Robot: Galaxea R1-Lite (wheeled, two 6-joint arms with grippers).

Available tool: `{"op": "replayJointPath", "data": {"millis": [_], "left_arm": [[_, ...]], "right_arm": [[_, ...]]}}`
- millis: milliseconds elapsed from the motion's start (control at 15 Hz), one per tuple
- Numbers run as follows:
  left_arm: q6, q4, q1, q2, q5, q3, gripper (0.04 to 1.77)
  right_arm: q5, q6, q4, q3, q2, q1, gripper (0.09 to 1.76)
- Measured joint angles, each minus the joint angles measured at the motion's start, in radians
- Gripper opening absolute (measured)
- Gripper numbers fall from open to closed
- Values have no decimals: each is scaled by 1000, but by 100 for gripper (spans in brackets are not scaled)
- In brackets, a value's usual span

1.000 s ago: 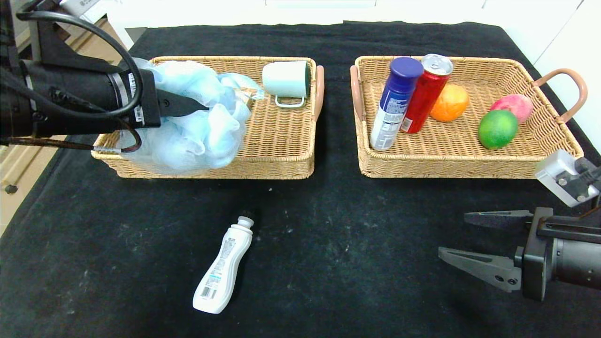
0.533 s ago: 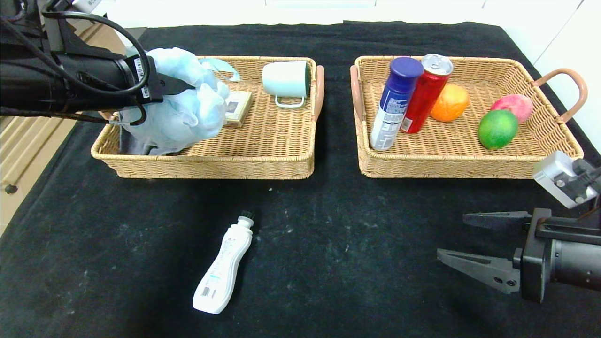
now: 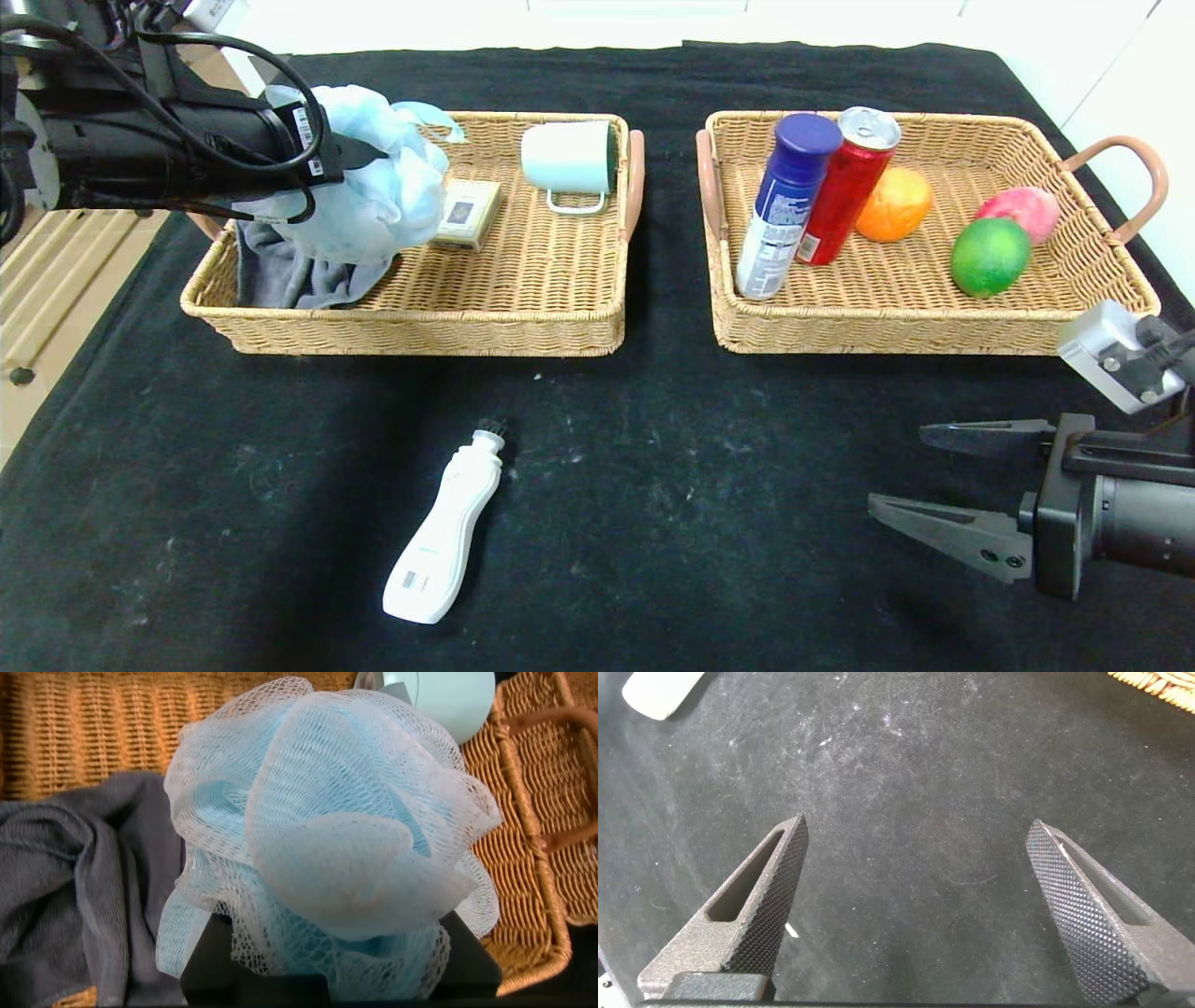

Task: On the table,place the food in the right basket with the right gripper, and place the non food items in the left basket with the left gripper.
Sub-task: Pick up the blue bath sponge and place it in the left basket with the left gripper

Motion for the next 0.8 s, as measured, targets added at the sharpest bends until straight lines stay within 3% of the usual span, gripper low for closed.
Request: {"op": "replayJointPath", "data": {"millis": [333, 467, 800], "left_arm": [[0, -30, -4, 38, 22, -14, 65], [-1, -30, -5, 43, 22, -16, 89], [-1, -30, -7, 47, 57, -15, 127]], "right_arm": [[0, -1, 0, 0, -1, 2, 171], [0, 0, 0, 0, -1, 2, 171], [0, -2, 0, 1, -3, 3, 171]]}}
